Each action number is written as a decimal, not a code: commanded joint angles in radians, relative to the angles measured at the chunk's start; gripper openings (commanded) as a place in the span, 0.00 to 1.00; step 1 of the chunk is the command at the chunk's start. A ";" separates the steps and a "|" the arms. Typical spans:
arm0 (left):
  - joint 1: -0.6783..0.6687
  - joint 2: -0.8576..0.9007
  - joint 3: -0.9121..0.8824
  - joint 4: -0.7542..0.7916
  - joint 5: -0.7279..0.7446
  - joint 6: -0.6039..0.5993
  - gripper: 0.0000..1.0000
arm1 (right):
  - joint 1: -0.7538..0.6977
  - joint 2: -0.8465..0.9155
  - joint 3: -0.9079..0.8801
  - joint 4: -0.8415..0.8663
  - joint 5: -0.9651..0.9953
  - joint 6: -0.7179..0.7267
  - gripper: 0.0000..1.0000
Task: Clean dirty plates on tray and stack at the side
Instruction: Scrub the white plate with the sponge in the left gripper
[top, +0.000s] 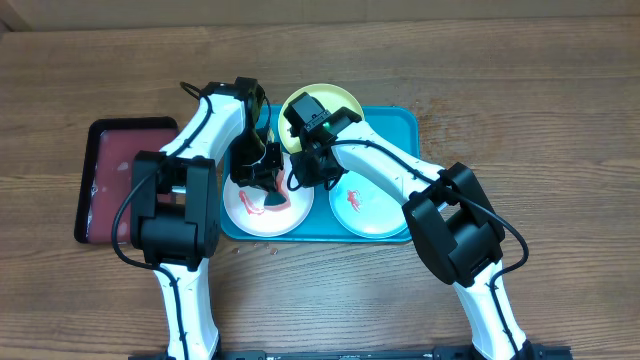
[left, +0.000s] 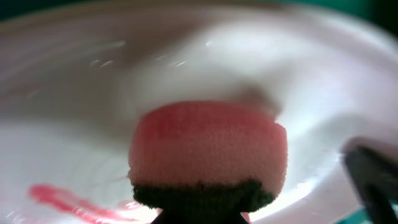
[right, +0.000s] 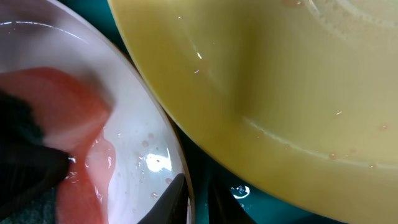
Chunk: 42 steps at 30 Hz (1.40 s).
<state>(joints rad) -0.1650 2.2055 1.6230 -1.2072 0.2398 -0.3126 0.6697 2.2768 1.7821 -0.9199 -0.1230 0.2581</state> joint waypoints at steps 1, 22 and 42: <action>0.014 0.014 -0.030 -0.029 -0.243 -0.074 0.04 | -0.003 -0.002 0.010 0.002 0.010 0.000 0.14; 0.034 0.014 -0.002 0.063 -0.084 -0.044 0.04 | -0.003 -0.002 0.010 0.010 0.010 0.000 0.14; -0.035 0.014 -0.002 0.000 -0.100 0.025 0.04 | -0.003 -0.002 0.010 0.017 0.010 0.000 0.14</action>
<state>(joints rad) -0.2077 2.1967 1.6238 -1.1706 0.2947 -0.2516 0.6617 2.2768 1.7821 -0.9089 -0.1013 0.2577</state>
